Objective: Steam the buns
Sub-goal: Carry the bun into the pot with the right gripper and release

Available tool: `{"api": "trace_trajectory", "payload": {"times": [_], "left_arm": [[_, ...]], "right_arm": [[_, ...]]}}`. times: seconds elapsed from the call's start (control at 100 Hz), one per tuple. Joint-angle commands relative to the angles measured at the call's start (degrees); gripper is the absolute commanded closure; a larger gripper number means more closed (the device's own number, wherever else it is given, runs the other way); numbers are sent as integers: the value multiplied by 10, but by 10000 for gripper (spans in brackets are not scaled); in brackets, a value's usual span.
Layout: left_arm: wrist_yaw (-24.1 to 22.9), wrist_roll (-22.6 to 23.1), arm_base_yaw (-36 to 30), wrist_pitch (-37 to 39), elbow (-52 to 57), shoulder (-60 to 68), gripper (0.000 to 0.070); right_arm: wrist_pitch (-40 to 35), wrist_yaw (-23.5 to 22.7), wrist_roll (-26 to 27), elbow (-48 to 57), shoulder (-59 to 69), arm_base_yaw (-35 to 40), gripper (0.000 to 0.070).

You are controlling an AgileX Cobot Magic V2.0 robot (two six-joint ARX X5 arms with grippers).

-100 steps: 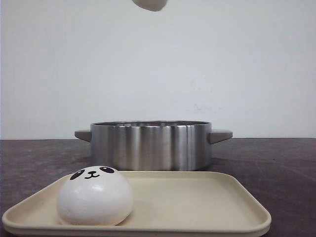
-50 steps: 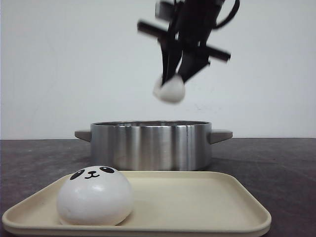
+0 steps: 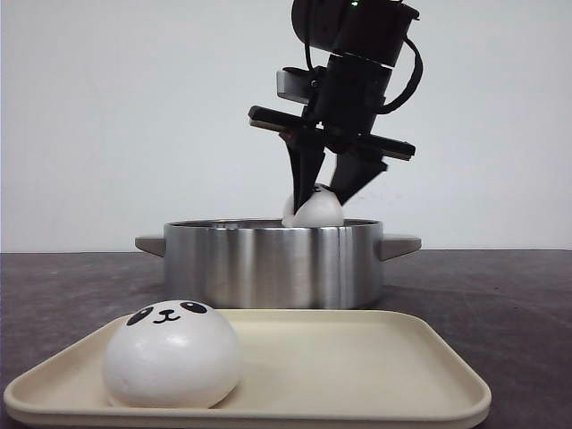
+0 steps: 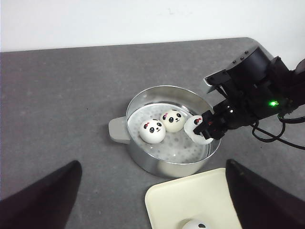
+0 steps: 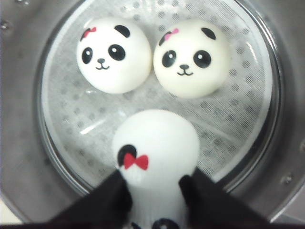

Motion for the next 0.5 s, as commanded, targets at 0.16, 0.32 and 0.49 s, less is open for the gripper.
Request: {"api": "trace_trajectory", "payload": {"times": [0.16, 0.32, 0.49], "left_arm": [[-2, 1, -3, 3, 9, 11, 107], [-2, 2, -3, -7, 9, 16, 107], [-2, 2, -3, -21, 9, 24, 107]], "right_arm": [[-3, 1, -6, 9, 11, 3, 301], [-9, 1, -7, 9, 11, 3, 266], [-13, 2, -6, 9, 11, 3, 178]]}}
